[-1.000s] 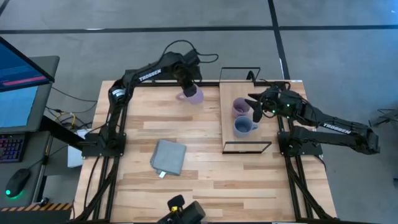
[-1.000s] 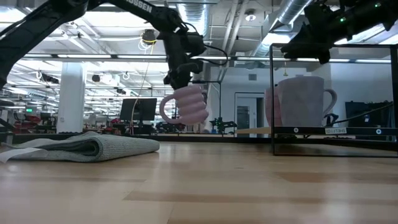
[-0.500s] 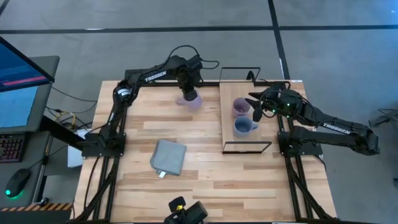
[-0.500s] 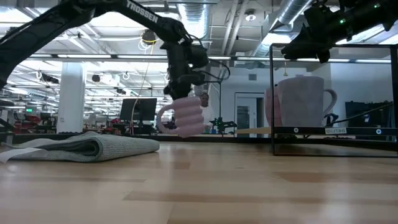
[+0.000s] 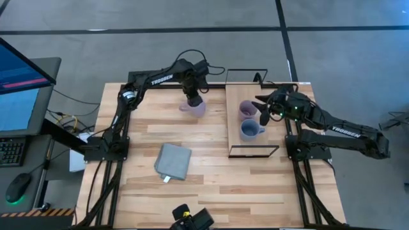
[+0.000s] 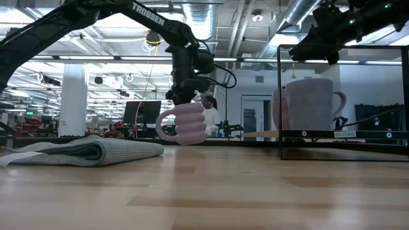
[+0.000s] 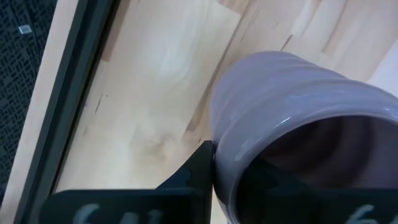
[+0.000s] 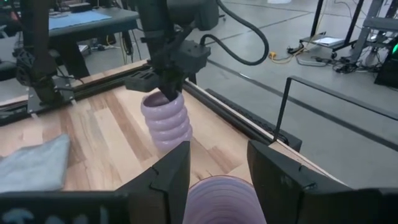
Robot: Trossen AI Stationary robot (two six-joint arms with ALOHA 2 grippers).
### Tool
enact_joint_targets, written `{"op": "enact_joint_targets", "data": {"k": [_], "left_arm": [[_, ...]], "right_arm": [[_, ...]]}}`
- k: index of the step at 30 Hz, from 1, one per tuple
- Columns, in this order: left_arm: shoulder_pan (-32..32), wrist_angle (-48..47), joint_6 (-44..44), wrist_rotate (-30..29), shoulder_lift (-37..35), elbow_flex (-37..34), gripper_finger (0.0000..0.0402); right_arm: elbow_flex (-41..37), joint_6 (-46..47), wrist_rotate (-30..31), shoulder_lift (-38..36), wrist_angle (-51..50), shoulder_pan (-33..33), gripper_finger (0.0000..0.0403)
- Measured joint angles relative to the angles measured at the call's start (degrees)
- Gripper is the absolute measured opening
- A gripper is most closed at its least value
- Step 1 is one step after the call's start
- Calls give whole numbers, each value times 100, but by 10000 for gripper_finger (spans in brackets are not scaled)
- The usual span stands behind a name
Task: Stack small to large cups/mugs on shelf
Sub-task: Put the purple mug on the shelf
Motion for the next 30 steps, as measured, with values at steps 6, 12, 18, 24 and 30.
{"op": "enact_joint_targets", "data": {"k": [6, 12, 18, 24, 30], "left_arm": [[-5, -2, -8, 91, 0, 0, 16], [-41, 15, -142, 167, 0, -4, 40], [-46, 277, -145, 304, 0, -4, 25], [-66, 407, -145, 418, 0, -7, 35], [-177, 590, -97, 414, 0, -7, 32]], "right_arm": [[0, 2, -1, 0, -21, 47, 182], [0, 2, -1, 0, -62, 46, 181], [0, 2, -1, 0, -101, 44, 181], [0, 3, -1, 1, -245, 45, 182], [0, 2, -1, 2, -254, 46, 181]]}}
